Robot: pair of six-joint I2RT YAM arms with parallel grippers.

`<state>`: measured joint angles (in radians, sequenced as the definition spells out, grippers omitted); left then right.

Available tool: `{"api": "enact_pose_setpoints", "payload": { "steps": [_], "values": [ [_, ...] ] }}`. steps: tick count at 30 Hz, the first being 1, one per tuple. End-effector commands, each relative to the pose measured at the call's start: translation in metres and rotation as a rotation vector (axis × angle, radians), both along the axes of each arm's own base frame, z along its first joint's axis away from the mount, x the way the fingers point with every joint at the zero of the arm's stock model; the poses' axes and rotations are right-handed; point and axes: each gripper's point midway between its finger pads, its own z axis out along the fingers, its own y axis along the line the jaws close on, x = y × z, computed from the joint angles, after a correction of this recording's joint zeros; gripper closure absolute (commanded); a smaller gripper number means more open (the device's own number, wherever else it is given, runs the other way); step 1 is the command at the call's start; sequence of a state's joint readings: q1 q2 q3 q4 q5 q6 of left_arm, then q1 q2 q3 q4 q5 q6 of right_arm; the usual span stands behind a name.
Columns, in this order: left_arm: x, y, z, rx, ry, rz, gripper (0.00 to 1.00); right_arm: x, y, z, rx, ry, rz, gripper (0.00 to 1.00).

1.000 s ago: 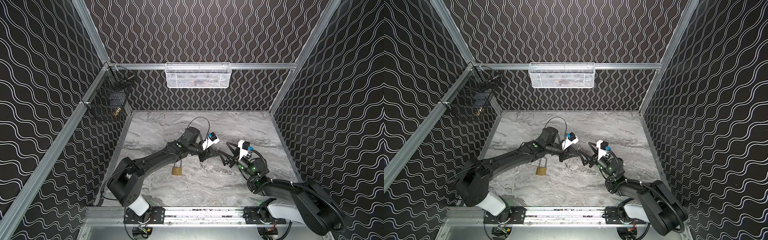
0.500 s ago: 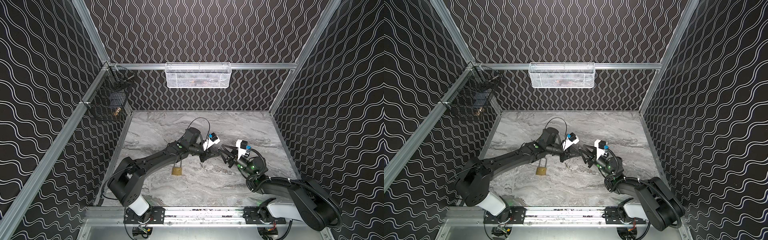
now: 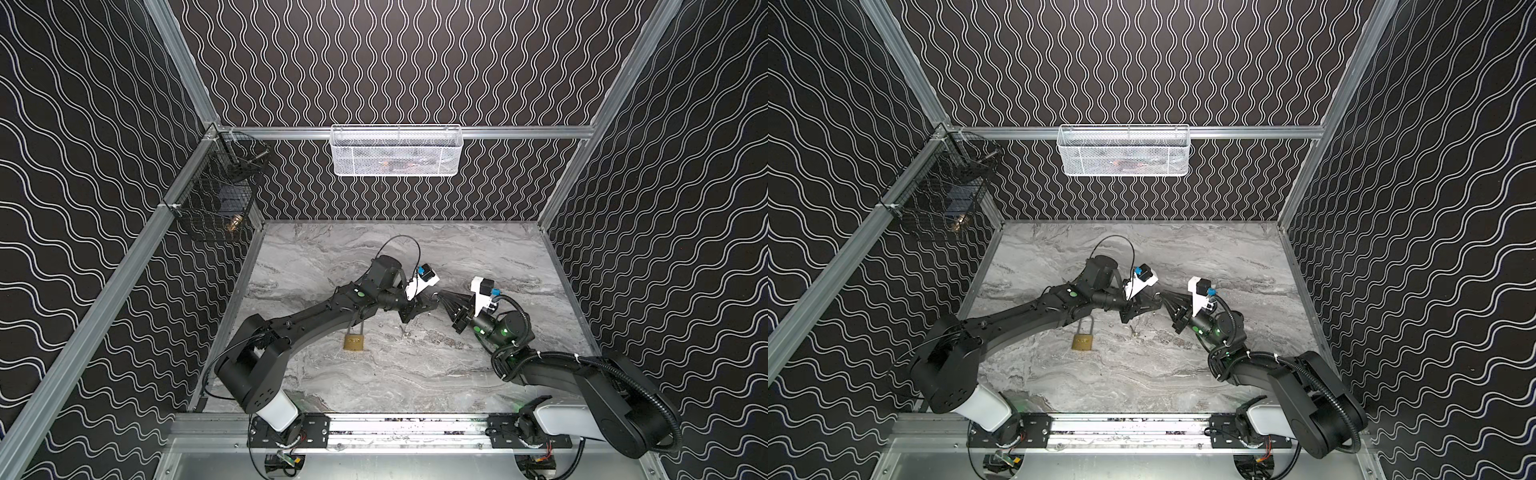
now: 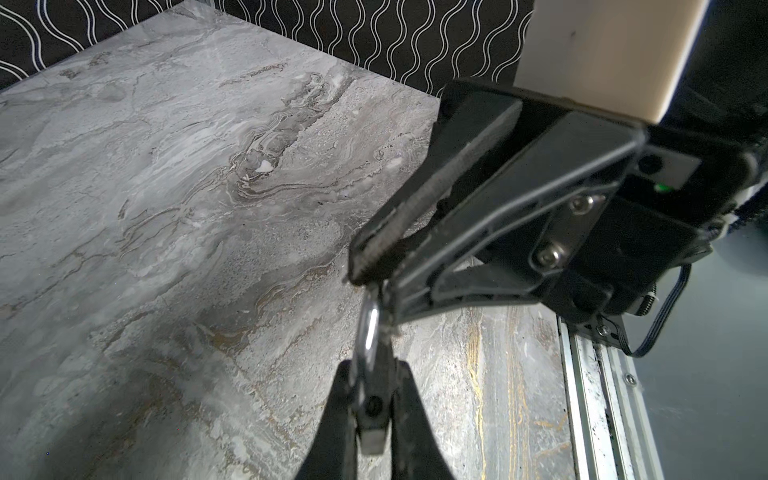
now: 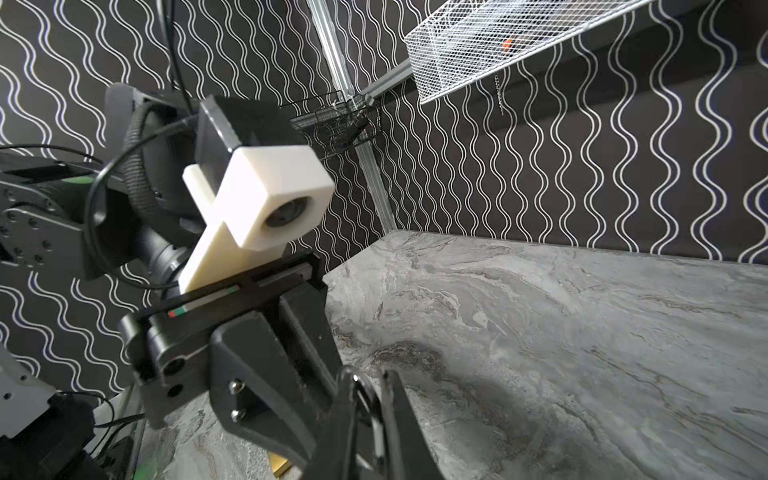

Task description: Unlock with the key

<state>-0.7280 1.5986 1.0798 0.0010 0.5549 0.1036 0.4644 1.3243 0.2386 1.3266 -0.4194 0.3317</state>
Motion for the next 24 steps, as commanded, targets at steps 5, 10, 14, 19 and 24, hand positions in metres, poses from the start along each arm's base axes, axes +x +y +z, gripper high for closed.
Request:
{"api": "enact_pose_setpoints", "payload": {
  "steps": [5, 10, 14, 19, 24],
  "values": [
    [0.023, 0.003, 0.003, -0.001, -0.017, 0.136, 1.00, 0.004, 0.004, 0.005, 0.006, 0.000, 0.008, 1.00],
    [0.013, -0.001, 0.010, -0.044, -0.015, 0.086, 1.00, 0.006, 0.003, 0.002, 0.012, 0.008, -0.003, 0.49],
    [-0.008, -0.008, 0.021, -0.100, -0.007, -0.044, 1.00, 0.004, 0.002, 0.003, 0.017, -0.002, 0.002, 0.44],
    [-0.023, -0.013, 0.027, -0.152, 0.012, -0.134, 1.00, 0.001, 0.005, 0.005, 0.022, -0.011, 0.031, 0.44],
    [-0.024, -0.014, 0.025, -0.144, 0.025, -0.142, 1.00, -0.001, 0.006, 0.006, 0.024, -0.014, 0.036, 0.56]
  ]
}}
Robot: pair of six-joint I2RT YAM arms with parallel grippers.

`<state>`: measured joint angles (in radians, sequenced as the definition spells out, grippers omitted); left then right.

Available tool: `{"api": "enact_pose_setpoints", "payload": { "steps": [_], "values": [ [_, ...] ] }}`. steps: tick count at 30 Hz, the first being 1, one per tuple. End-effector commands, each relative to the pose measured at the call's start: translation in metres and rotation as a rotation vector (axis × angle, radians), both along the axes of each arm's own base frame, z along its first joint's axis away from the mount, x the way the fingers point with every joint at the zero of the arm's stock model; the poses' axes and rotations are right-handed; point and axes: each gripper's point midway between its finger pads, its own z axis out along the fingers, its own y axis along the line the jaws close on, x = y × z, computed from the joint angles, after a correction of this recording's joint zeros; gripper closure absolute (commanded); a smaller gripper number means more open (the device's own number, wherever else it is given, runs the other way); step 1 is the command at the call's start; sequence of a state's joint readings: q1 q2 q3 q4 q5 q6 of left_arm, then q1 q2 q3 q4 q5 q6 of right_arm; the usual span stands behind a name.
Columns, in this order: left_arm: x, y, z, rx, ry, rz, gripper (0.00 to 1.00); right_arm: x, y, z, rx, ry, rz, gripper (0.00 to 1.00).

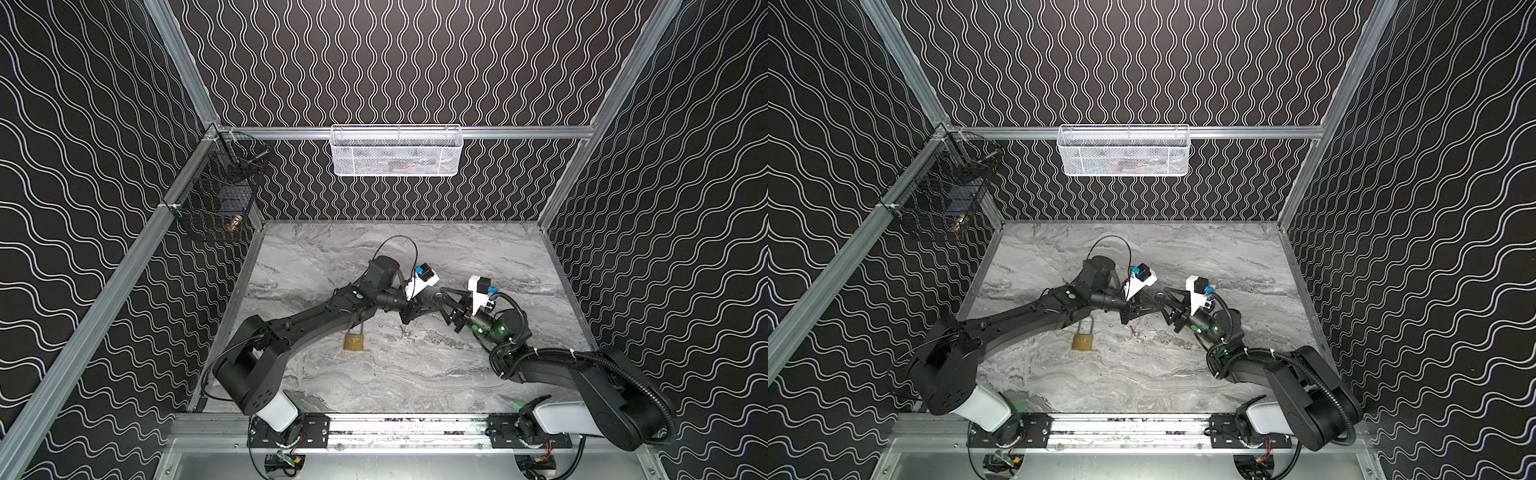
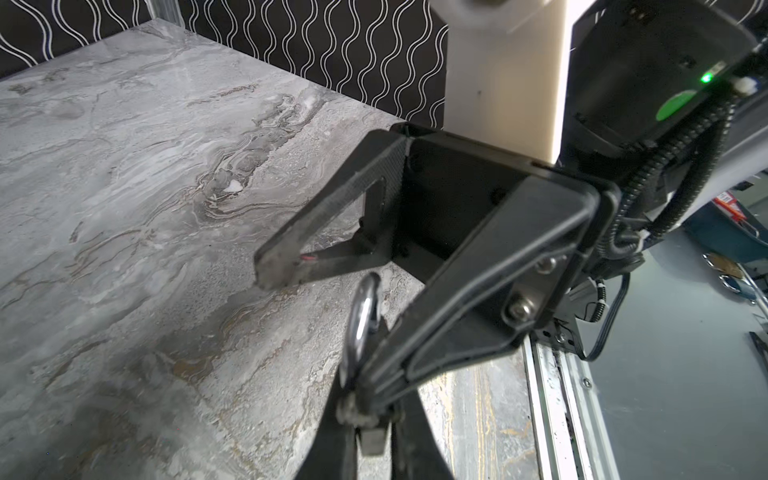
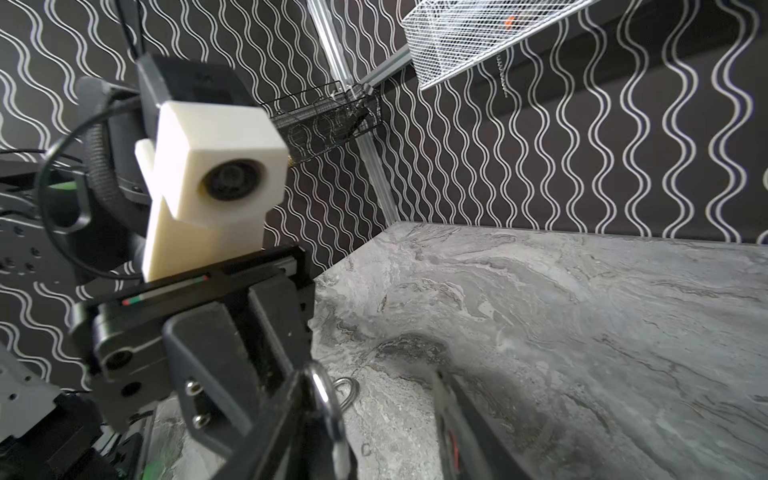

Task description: Unlock with the key

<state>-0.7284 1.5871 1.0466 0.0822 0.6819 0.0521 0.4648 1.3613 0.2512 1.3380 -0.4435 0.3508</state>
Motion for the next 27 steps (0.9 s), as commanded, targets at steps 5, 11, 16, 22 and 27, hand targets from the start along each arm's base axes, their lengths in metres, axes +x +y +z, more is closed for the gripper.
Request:
{"api": "enact_pose_setpoints", "payload": {
  "steps": [5, 11, 16, 22, 27],
  "values": [
    [0.000, -0.007, 0.003, -0.015, -0.020, -0.024, 1.00, -0.001, 0.000, 0.011, 0.020, -0.038, 0.007, 0.75],
    [0.019, -0.004, -0.013, 0.074, -0.057, 0.124, 1.00, 0.002, -0.002, 0.009, 0.012, -0.027, -0.019, 0.84],
    [0.047, 0.014, -0.026, 0.172, -0.115, 0.357, 1.00, 0.023, -0.008, -0.002, -0.035, 0.042, -0.114, 0.90],
    [0.054, 0.028, -0.020, 0.171, -0.188, 0.482, 1.00, 0.033, -0.010, -0.008, -0.053, 0.087, -0.157, 0.92],
    [0.056, 0.036, -0.011, 0.170, -0.252, 0.515, 1.00, 0.033, -0.012, -0.009, -0.049, 0.090, -0.166, 0.65]
  ]
}}
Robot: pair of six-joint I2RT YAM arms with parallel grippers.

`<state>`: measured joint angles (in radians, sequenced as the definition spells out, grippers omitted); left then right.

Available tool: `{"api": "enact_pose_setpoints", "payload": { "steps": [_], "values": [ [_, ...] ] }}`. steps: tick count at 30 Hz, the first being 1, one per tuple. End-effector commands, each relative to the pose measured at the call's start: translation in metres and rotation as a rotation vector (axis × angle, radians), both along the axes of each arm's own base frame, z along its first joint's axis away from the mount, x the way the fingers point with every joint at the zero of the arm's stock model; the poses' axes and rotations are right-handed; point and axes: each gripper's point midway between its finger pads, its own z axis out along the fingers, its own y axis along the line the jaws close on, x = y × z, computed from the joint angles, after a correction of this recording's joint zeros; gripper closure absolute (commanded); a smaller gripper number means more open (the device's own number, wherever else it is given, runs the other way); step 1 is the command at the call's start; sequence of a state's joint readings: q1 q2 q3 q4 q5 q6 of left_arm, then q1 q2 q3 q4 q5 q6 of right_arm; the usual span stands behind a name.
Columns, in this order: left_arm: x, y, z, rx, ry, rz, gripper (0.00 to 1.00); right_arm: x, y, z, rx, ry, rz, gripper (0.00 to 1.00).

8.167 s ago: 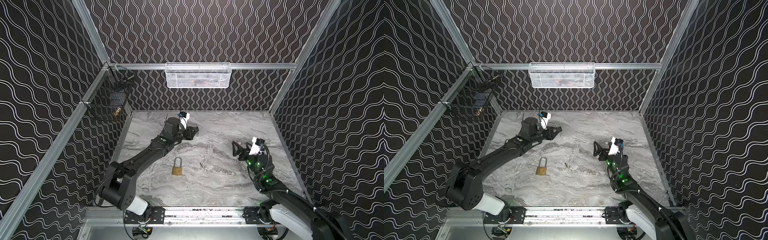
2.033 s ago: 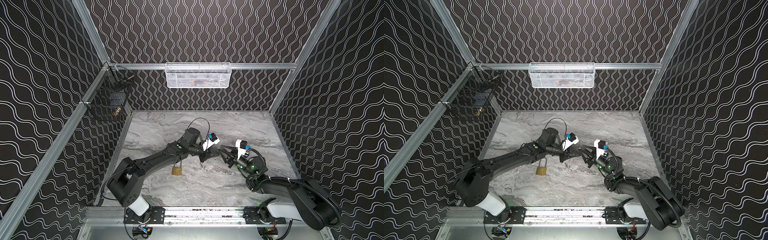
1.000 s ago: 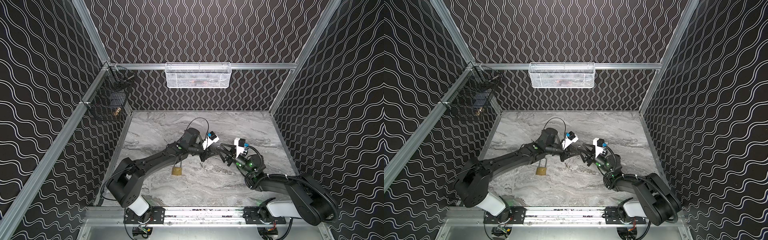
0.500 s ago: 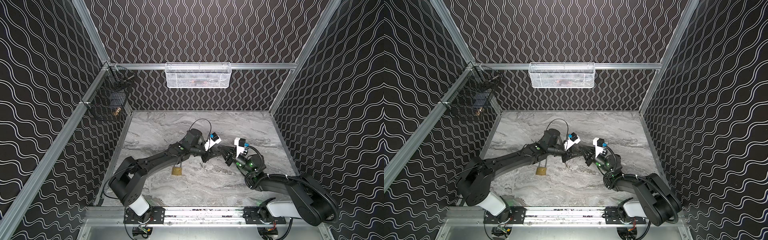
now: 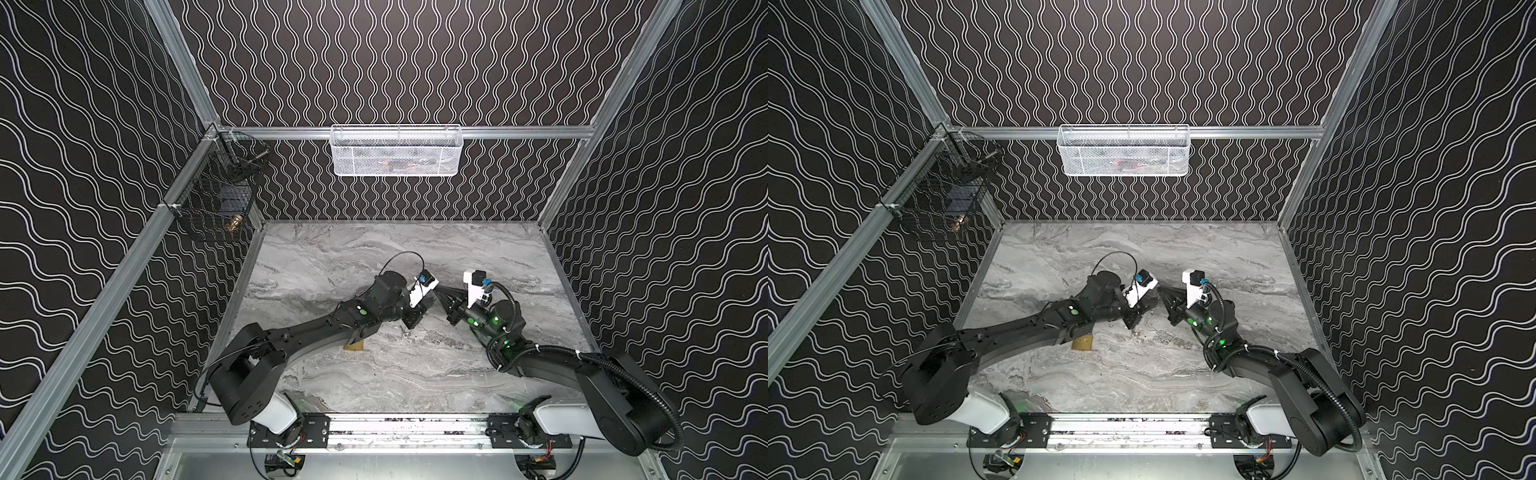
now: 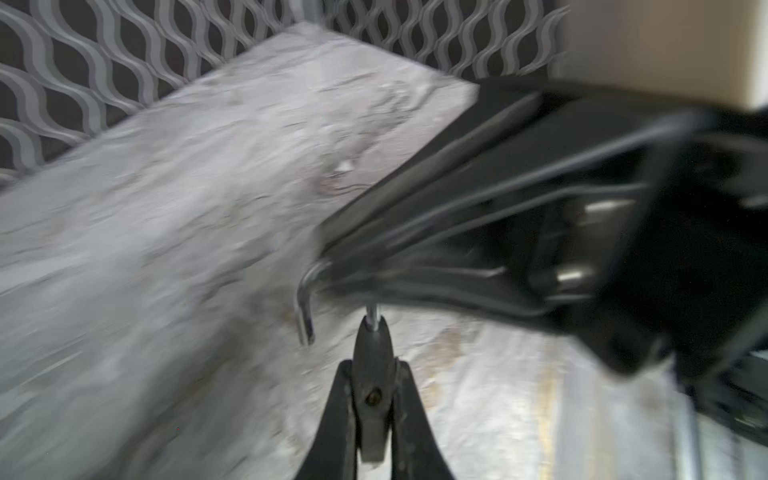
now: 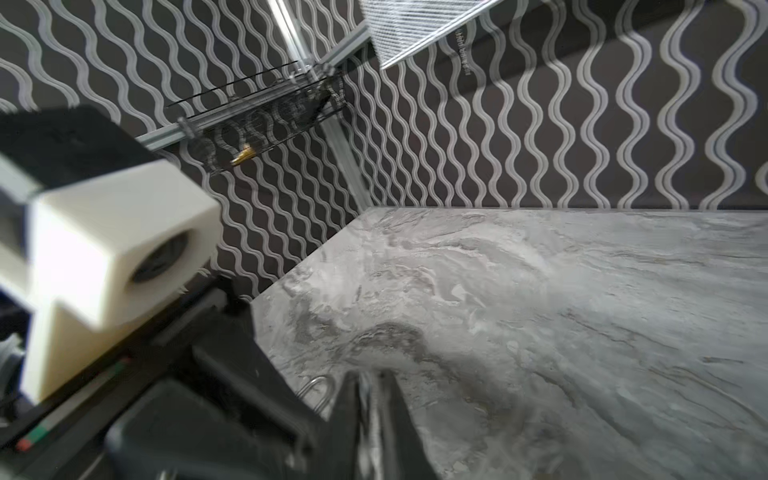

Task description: Unlock with the key

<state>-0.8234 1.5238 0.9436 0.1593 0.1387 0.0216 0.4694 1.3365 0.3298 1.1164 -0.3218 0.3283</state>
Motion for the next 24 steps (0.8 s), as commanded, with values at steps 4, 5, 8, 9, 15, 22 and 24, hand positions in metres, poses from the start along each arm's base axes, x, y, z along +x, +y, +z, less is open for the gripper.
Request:
{"api": "enact_pose_setpoints", "payload": {
  "steps": [4, 5, 8, 9, 15, 22, 24],
  "values": [
    [0.019, 0.011, 0.006, 0.039, -0.069, 0.093, 1.00, 0.000, -0.018, 0.008, 0.031, -0.038, -0.094, 0.58],
    [0.018, 0.010, 0.007, 0.039, -0.067, 0.081, 1.00, 0.000, -0.023, 0.009, 0.033, -0.043, -0.119, 0.57],
    [0.005, -0.001, 0.014, -0.008, -0.041, -0.045, 1.00, 0.002, -0.036, 0.009, 0.039, -0.037, -0.187, 0.50],
    [-0.001, -0.005, 0.019, -0.038, -0.029, -0.101, 1.00, 0.001, -0.037, 0.009, 0.037, -0.038, -0.184, 0.50],
    [-0.031, -0.007, 0.057, -0.275, 0.117, -0.446, 1.00, -0.005, -0.049, 0.019, 0.116, -0.063, -0.138, 0.53],
    [-0.041, -0.007, 0.060, -0.303, 0.144, -0.531, 1.00, -0.028, -0.032, 0.032, 0.172, -0.133, 0.063, 0.70],
    [-0.040, -0.007, 0.058, -0.302, 0.150, -0.532, 1.00, -0.030, -0.026, 0.033, 0.178, -0.129, 0.107, 0.74]
  ]
}}
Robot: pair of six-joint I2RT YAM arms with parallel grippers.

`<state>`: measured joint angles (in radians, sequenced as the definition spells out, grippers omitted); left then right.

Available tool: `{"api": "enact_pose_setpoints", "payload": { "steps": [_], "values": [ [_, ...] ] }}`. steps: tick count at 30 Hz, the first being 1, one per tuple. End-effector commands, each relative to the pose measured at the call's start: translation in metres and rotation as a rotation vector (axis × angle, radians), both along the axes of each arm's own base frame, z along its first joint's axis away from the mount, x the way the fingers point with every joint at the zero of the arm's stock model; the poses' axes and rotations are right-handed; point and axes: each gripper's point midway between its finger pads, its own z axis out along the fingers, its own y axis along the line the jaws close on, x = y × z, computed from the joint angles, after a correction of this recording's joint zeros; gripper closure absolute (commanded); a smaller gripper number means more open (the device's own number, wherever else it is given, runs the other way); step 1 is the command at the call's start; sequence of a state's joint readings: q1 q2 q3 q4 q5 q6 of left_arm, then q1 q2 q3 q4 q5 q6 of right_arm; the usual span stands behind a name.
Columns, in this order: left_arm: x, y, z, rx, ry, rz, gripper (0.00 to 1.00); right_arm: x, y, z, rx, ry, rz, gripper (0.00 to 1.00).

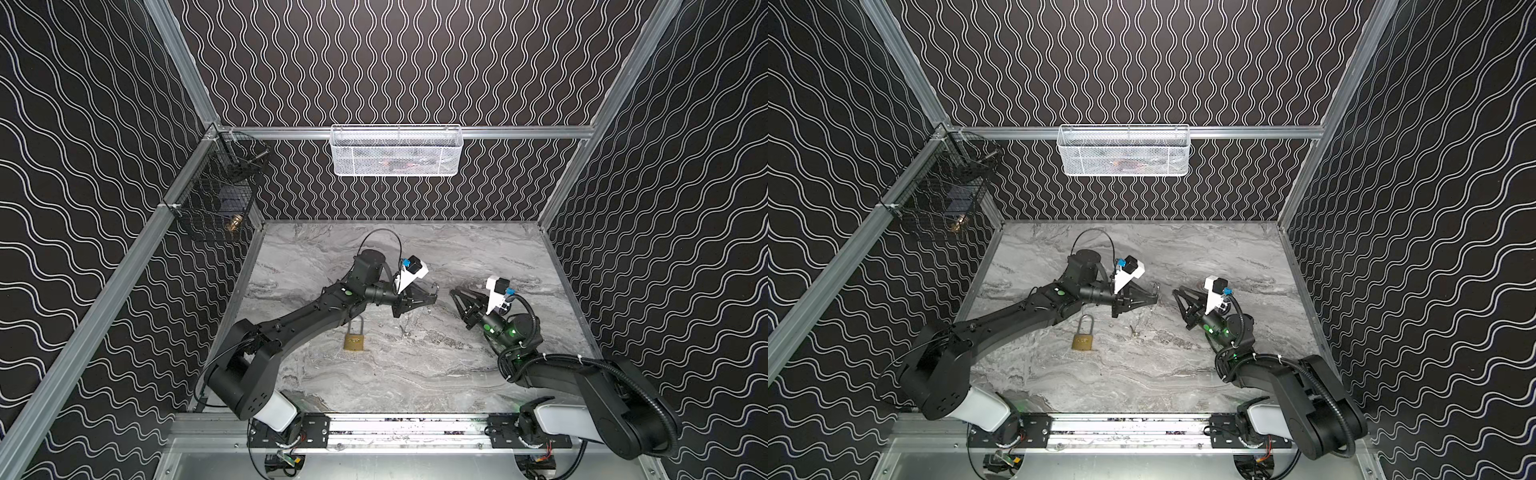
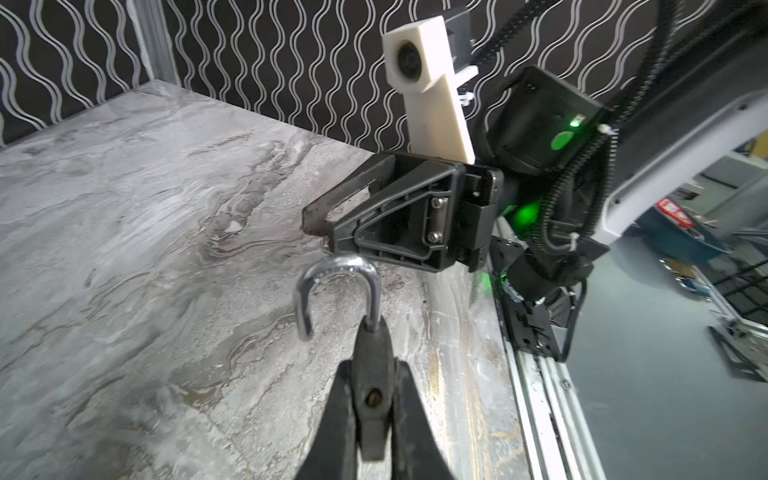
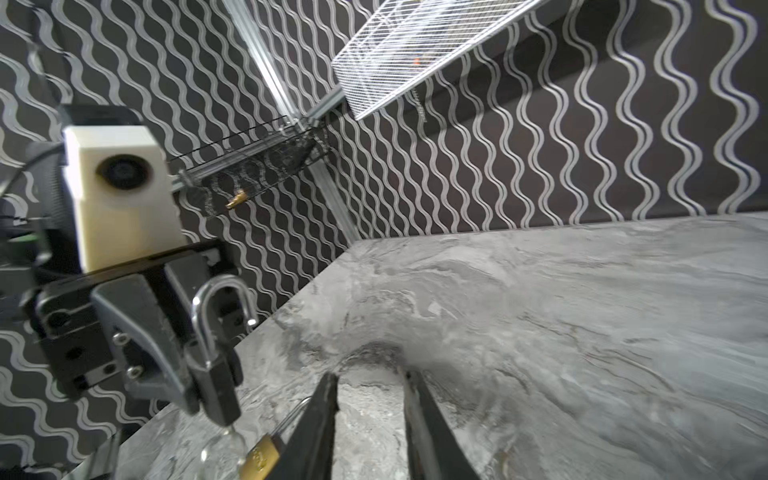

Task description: Unlock with the key

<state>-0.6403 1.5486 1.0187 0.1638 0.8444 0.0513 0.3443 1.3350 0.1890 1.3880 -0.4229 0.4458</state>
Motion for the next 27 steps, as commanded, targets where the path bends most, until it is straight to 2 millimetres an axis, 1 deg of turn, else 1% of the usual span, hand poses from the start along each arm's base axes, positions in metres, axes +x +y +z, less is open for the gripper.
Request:
{"api": "enact_pose_setpoints", "payload": {
  "steps": [1, 7, 15, 19, 27],
  "values": [
    [-0.009, -0.003, 0.008, -0.038, -0.003, -0.070, 1.00, -0.016, 0.013, 0.027, 0.059, -0.099, 0.129, 0.75],
    [-0.011, -0.005, 0.005, -0.033, 0.008, -0.085, 1.00, -0.020, 0.019, 0.028, 0.070, -0.099, 0.193, 0.76],
    [-0.022, -0.014, -0.002, -0.019, 0.037, -0.138, 1.00, -0.023, 0.024, 0.030, 0.072, -0.105, 0.240, 0.79],
    [-0.019, -0.015, -0.007, 0.003, 0.030, -0.118, 1.00, -0.026, 0.025, 0.031, 0.077, -0.112, 0.257, 0.79],
    [-0.017, -0.014, -0.006, -0.003, 0.018, -0.099, 1.00, -0.029, 0.029, 0.031, 0.082, -0.110, 0.294, 0.79]
  ]
}}
